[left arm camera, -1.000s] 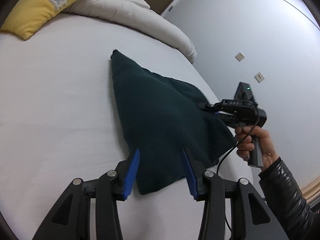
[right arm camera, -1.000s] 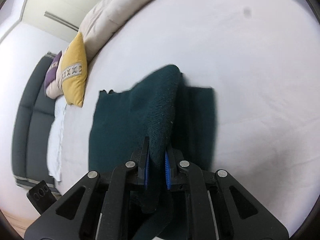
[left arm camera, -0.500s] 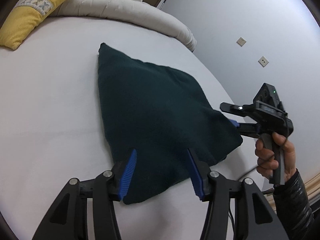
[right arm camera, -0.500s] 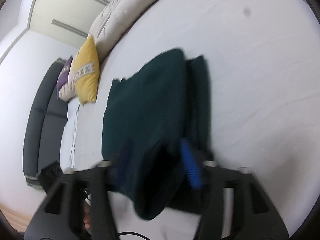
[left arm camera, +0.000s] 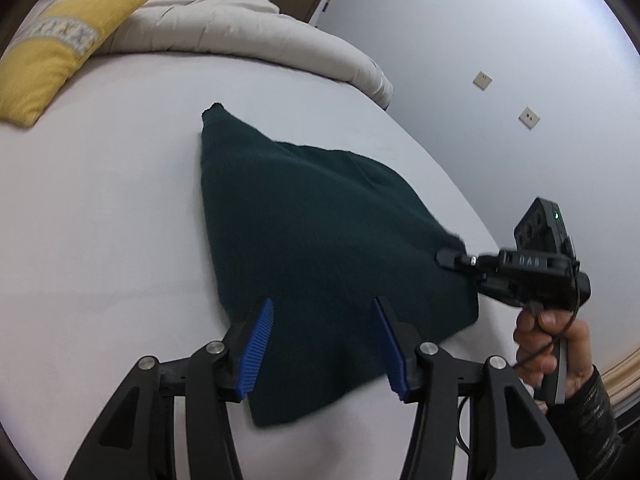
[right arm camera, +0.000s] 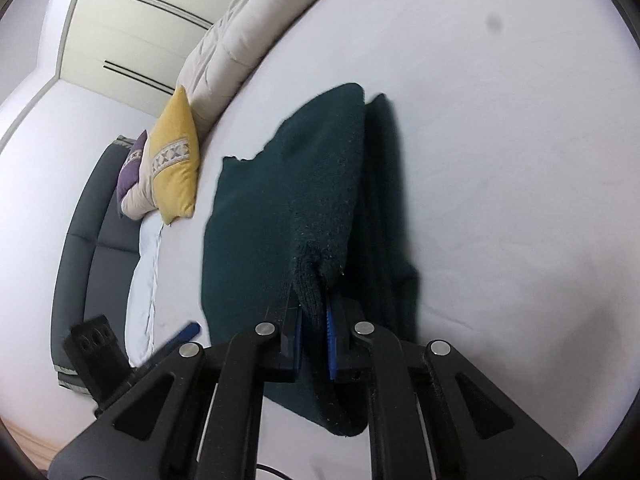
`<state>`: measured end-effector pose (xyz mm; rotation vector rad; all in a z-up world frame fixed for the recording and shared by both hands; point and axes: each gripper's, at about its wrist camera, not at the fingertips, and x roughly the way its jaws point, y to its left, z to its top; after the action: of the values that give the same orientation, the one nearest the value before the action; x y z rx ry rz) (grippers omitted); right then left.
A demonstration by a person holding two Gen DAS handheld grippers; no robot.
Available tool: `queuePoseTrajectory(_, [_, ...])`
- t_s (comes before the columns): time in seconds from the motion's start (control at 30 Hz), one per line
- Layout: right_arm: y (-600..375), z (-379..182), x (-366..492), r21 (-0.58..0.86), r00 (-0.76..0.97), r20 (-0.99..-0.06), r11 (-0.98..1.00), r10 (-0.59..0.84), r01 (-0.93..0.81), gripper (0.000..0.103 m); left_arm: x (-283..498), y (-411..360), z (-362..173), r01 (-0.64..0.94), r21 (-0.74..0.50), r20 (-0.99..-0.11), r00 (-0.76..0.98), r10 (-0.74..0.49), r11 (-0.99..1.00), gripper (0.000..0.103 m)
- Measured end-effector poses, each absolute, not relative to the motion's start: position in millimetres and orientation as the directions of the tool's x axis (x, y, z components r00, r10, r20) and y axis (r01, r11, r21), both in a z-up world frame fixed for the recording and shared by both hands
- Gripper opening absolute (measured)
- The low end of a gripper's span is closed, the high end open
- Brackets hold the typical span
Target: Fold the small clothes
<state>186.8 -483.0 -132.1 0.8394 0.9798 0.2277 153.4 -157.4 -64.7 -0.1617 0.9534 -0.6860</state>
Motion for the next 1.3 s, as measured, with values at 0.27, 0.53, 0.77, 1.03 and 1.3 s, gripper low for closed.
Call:
queuePoseTrajectory(0.27, [-495.1,-172.3,188.1,0.780,0.557,-0.588,0.593,0.587,0.199,0.007,188.1,-181.0,-69.7,0.471,-0.334,-0.726,0.424,-0.542,0.816,0.054])
queuePoseTrajectory(0.53, [-494.7,-96.4,162.2,0.505,0.599,-0.754,0.822,0.271,0.264,0.028,215.4,-183.2,-56.9,0.458,-0.294,-0.697,0.498,-0.516,0.839,0.054])
queuePoseTrajectory(0.77, [-444.0,-75.3,218.2,0.609,0.631,-0.616,0.793,0.471,0.003,0.028,247.7,-222.3,-78.6,0.454,-0.159,-0.749,0.523,-0.407,0.877,0.054])
queuePoseTrajectory(1.03, [-464.1,-167.6,264.6,0.687,0.605,-0.622,0.717,0.497,0.118,0.000,253.6,-230.1,-98.1,0.481,-0.122,-0.748,0.530,-0.399,0.868,0.059])
queuePoseTrajectory(1.3, [-485.5,-124.8,238.2,0.589,0.683,-0.643,0.794,0.348,0.150,0.008,255.9,-232.2,-99.0,0.488,-0.102,-0.755,0.530,-0.387,0.867,0.060])
